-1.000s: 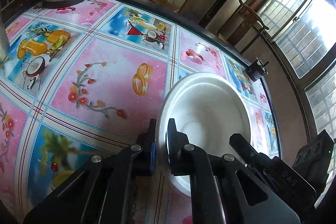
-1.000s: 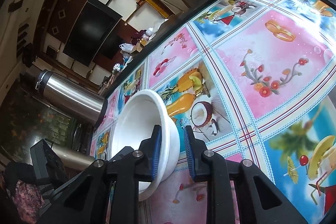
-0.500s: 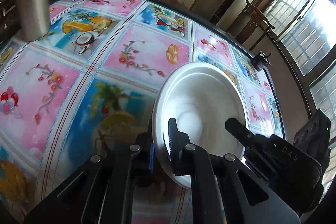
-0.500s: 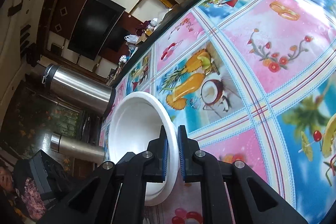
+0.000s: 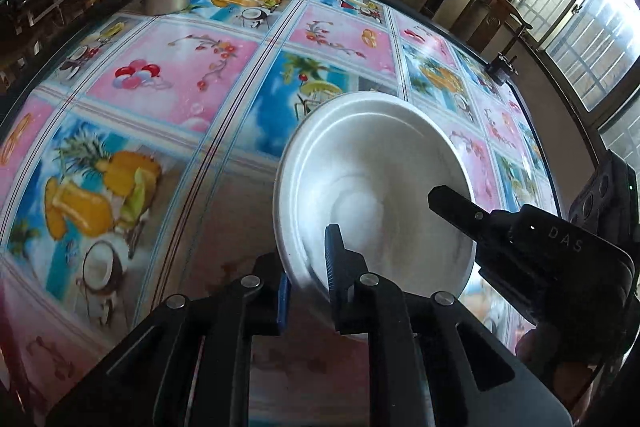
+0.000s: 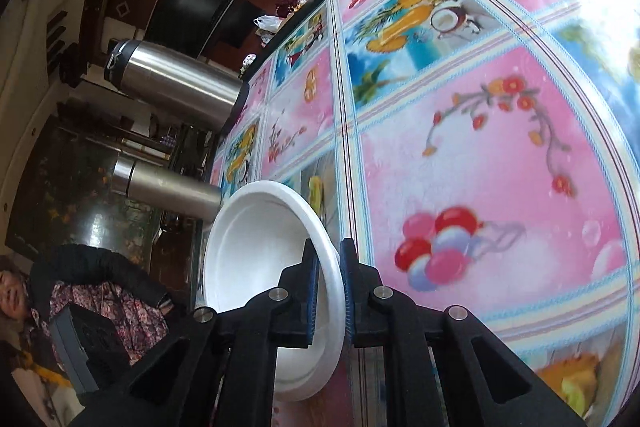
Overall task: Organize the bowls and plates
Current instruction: 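Lift the white bowl and carry it toward the red plate stack, then lower the white bowl onto the beige bowls and open both grippers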
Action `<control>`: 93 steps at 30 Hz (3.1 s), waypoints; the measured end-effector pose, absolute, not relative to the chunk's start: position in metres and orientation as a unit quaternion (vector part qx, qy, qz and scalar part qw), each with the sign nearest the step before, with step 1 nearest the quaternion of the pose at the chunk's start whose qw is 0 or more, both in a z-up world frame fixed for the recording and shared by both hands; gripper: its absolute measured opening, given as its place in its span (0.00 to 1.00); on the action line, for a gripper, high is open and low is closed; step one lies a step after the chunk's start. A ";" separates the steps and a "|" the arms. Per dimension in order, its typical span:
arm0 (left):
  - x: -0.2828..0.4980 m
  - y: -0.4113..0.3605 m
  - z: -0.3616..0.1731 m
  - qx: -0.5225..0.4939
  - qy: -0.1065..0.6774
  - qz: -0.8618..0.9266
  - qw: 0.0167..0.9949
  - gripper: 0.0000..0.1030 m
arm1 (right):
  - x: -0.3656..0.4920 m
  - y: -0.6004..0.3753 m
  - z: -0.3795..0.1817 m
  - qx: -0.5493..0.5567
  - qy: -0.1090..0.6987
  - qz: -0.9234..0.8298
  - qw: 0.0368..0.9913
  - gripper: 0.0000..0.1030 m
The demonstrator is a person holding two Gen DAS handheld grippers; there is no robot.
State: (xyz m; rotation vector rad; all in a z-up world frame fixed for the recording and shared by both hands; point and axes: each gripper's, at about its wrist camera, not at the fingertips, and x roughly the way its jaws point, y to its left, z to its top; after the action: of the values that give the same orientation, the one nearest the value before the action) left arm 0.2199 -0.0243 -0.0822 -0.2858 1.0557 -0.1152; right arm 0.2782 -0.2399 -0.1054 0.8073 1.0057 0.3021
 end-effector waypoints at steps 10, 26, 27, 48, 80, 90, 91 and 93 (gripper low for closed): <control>0.150 -0.028 -0.081 -0.096 0.514 -0.073 0.849 0.12 | 0.185 -0.241 -0.105 0.369 0.467 0.137 0.791 0.10; 0.081 -0.020 -0.076 -0.039 0.485 -0.065 0.871 0.13 | 0.071 -0.226 -0.111 0.349 0.476 0.133 0.796 0.11; 0.078 -0.020 -0.076 -0.034 0.481 -0.063 0.874 0.13 | 0.068 -0.225 -0.111 0.347 0.477 0.133 0.797 0.11; 0.031 0.037 -0.058 -0.025 0.414 -0.027 0.910 0.13 | 0.047 -0.166 -0.100 0.300 0.492 0.153 0.803 0.09; -0.003 0.098 -0.020 -0.038 0.327 0.013 0.944 0.13 | 0.062 -0.084 -0.045 0.259 0.445 0.220 0.828 0.09; -0.005 0.129 -0.020 -0.059 0.316 0.037 0.946 0.13 | 0.058 -0.058 -0.037 0.241 0.443 0.236 0.831 0.09; -0.004 0.133 -0.020 -0.061 0.315 0.040 0.946 0.13 | 0.058 -0.054 -0.036 0.238 0.443 0.238 0.831 0.09; -0.002 0.138 -0.020 -0.066 0.313 0.046 0.946 0.13 | 0.058 -0.047 -0.033 0.234 0.443 0.242 0.831 0.09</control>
State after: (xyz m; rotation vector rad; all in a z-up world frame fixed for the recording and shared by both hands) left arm -0.0020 0.1377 -0.0203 -0.1343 0.6384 0.0941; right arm 0.0578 -0.0468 -0.0331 0.4962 0.9387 0.5130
